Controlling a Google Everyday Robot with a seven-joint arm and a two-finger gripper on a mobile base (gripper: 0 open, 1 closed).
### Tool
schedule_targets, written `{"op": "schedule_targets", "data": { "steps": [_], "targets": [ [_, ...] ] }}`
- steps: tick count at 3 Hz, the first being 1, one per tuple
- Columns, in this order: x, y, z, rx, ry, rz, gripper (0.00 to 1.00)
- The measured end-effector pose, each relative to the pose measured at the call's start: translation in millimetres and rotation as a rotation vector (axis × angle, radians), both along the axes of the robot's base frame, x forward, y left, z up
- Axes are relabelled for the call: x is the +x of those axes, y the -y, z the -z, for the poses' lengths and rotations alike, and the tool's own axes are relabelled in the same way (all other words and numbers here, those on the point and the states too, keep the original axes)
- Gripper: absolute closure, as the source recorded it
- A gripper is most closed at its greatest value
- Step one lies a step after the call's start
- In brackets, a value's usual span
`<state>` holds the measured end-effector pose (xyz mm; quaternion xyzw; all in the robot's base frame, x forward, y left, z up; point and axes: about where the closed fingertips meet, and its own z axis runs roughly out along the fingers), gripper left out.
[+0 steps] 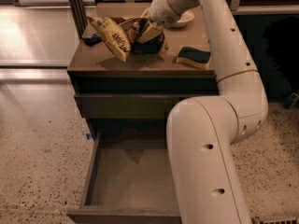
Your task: Pick brown chip bag from middle drawer and place on counter
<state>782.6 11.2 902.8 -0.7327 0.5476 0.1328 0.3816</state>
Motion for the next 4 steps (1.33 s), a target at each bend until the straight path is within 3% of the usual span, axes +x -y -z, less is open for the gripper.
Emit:
{"op": "schedule_targets", "data": {
  "steps": [1, 2, 3, 4],
  "targets": [
    [3.2, -3.6, 18.0, -0.002, -0.036, 0.006, 1.00],
    [4.6, -5.5, 18.5, 0.001, -0.033, 0.007, 1.00],
    [4.6, -5.5, 18.5, 0.001, -0.033, 0.007, 0.83],
    [4.6, -5.5, 18.5, 0.001, -0.033, 0.007, 0.59]
  ]
}}
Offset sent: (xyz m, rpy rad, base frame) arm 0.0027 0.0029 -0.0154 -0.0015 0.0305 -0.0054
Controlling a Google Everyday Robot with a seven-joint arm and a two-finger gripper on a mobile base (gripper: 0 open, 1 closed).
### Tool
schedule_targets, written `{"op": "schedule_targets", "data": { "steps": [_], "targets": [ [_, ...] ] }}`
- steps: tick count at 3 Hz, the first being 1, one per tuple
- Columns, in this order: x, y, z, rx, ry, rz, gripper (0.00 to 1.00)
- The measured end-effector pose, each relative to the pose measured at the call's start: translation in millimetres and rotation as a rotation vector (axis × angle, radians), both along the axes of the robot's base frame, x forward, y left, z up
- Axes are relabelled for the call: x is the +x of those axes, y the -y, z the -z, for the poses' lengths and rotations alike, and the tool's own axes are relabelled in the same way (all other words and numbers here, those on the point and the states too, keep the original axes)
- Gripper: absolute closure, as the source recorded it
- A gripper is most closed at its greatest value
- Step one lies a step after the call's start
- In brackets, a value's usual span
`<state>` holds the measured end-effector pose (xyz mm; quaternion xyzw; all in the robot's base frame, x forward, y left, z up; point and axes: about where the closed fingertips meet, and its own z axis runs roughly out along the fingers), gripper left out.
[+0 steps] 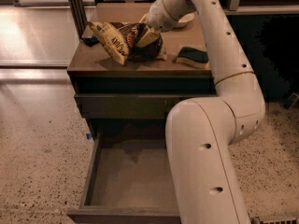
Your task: Pick brown chip bag from middle drawer and place on counter
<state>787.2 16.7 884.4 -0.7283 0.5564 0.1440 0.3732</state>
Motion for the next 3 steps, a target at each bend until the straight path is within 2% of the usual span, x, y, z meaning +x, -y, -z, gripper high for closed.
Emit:
{"op": "schedule_targets", "data": {
  "steps": [2, 3],
  "targets": [
    [0.0, 0.0, 0.0, 0.000, 0.000, 0.000, 0.13],
    [0.0, 0.0, 0.0, 0.000, 0.000, 0.000, 0.00]
  ]
}}
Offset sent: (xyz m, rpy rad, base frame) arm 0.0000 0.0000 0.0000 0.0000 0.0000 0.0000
